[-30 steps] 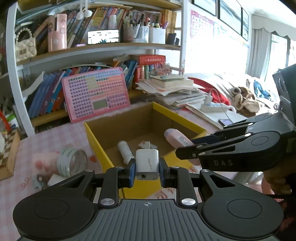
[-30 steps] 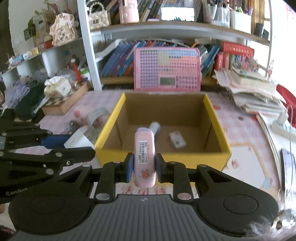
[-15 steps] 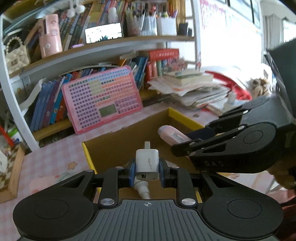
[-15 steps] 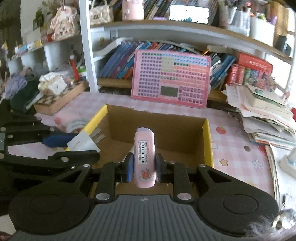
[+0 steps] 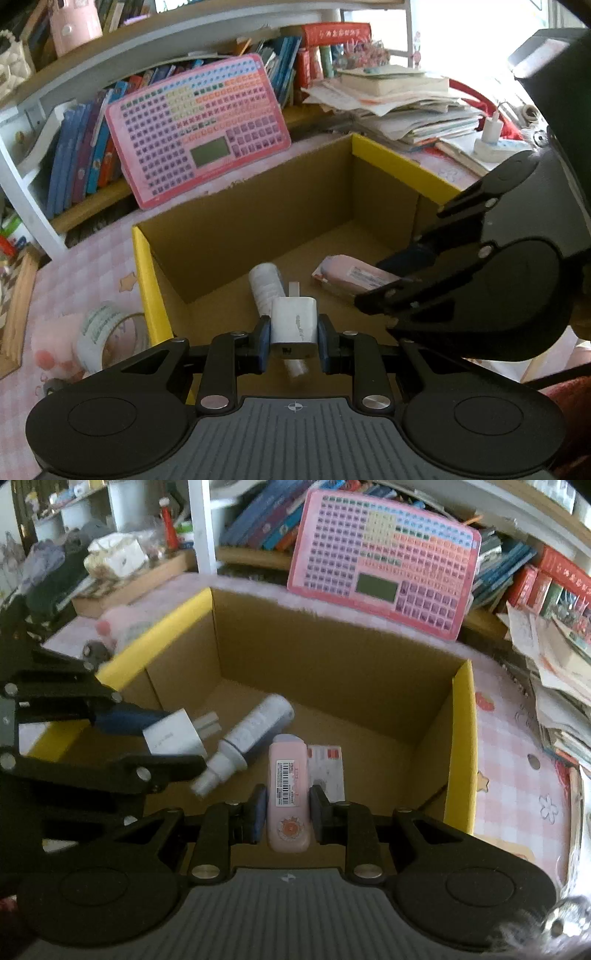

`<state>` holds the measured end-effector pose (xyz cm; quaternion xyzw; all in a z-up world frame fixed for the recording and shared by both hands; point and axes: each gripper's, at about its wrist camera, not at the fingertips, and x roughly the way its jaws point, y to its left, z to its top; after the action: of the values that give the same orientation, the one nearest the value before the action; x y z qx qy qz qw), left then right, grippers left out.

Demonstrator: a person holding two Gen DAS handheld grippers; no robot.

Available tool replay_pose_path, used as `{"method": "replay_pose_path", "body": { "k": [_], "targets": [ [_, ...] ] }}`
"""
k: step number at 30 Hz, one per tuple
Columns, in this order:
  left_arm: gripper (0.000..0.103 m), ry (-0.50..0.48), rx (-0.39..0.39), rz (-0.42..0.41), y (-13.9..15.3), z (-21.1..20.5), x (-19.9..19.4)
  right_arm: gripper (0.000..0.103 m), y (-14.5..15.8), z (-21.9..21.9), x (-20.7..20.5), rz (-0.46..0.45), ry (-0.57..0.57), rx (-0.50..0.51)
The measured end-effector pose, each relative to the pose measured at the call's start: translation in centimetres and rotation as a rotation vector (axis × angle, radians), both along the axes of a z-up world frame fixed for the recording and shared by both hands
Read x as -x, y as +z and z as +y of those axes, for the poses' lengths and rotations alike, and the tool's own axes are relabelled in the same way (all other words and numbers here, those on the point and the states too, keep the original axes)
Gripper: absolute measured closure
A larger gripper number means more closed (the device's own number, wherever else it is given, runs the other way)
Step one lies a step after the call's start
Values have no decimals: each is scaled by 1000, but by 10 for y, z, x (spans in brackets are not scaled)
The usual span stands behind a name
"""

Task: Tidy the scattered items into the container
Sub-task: 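Lower both items into the yellow box and open both tools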

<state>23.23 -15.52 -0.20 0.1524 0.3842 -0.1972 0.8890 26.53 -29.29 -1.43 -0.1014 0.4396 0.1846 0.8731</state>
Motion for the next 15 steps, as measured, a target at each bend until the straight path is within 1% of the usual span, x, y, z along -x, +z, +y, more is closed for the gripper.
{"method": "replay_pose_path", "body": {
  "k": [2, 5, 8, 10, 11, 13, 14, 15],
  "targets": [
    [79, 15, 19, 17, -2, 3, -2, 80, -5, 1, 0, 19, 8, 5],
    [79, 23, 14, 24, -3, 4, -3, 80, -8, 0, -1, 39, 5, -9],
    [79, 25, 14, 21, -3, 4, -1, 80, -8, -2, -1, 37, -1, -16],
    [77, 34, 15, 5, -2, 5, 1, 79, -7, -3, 0, 35, -11, -29],
    [76, 35, 18, -4, 0, 5, 1, 78, -6, -5, 1, 32, -14, -35],
    [74, 39, 29, -16, 4, 5, 4, 71, -3, -7, 3, 20, -25, -47],
    [73, 45, 32, -26, 6, 5, 5, 70, -2, -8, 4, 11, -30, -50],
    [71, 53, 35, -41, 8, 6, 7, 67, 1, -10, 5, 0, -36, -56]
  ]
}}
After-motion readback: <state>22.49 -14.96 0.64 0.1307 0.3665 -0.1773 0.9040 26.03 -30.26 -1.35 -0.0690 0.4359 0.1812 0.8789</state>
